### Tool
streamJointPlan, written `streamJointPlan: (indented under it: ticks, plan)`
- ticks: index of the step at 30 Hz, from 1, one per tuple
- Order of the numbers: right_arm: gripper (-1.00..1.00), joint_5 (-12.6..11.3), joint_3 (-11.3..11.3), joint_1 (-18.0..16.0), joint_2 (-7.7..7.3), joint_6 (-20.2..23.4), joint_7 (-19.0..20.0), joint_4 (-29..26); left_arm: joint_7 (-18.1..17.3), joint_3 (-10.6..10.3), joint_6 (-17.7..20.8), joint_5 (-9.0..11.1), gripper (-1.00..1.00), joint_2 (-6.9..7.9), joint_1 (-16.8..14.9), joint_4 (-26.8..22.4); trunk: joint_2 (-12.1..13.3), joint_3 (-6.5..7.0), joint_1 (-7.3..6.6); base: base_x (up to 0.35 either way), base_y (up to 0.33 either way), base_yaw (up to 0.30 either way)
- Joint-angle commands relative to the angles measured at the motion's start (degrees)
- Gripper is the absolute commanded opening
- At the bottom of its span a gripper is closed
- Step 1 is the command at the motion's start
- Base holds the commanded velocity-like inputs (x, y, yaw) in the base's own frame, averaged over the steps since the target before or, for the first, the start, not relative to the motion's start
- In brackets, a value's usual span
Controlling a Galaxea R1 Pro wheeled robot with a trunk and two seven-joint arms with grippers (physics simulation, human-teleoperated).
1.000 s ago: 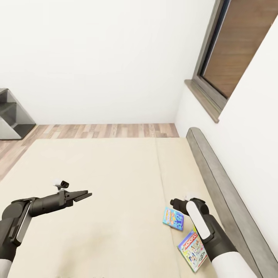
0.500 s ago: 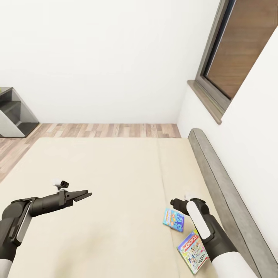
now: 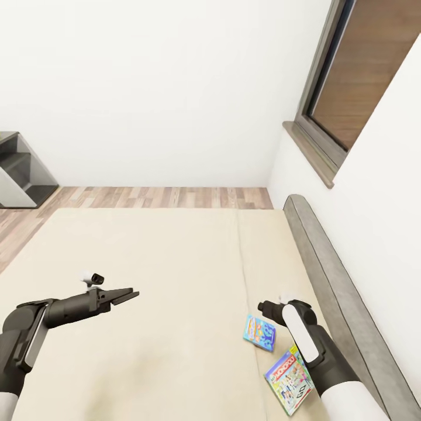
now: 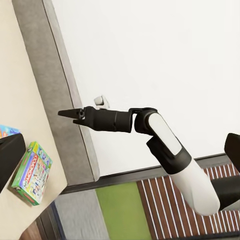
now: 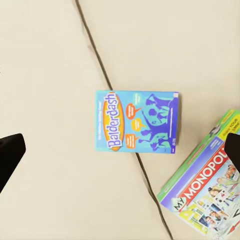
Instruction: Put all the toys in the child's room - the three board games (two on the bed and one on the table), the two jigsaw puzzles on the table, and the tennis ball on the table - inside the toy box on the table in the child's room.
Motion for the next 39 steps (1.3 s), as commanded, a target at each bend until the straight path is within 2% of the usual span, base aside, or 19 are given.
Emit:
streamJointPlan:
  ticks: [1,15,39]
  plan:
    - [1.0,-0.5,0.1,0.0,-0.03,0.1,-0.5,-0.1,-0.2,0.0,0.6,0.0,1.0,0.01,0.0,0.0,-0.1,-0.11,0.03,0.0,-0.001,0.083]
    - [1.0,-0.5,0.1,0.0,-0.03,0.1,-0.5,0.0,-0.2,-0.1,0.6,0.0,1.0,0.02,0.0,0.0,-0.1,-0.87,0.03,0.0,0.0,0.119]
    - [1.0,-0.6,0.2,0.0,0.19,0.0,-0.5,-0.3,-0.2,0.0,0.6,0.0,1.0,0.01,0.0,0.0,-0.1,-0.92,0.03,0.0,0.0,-0.028]
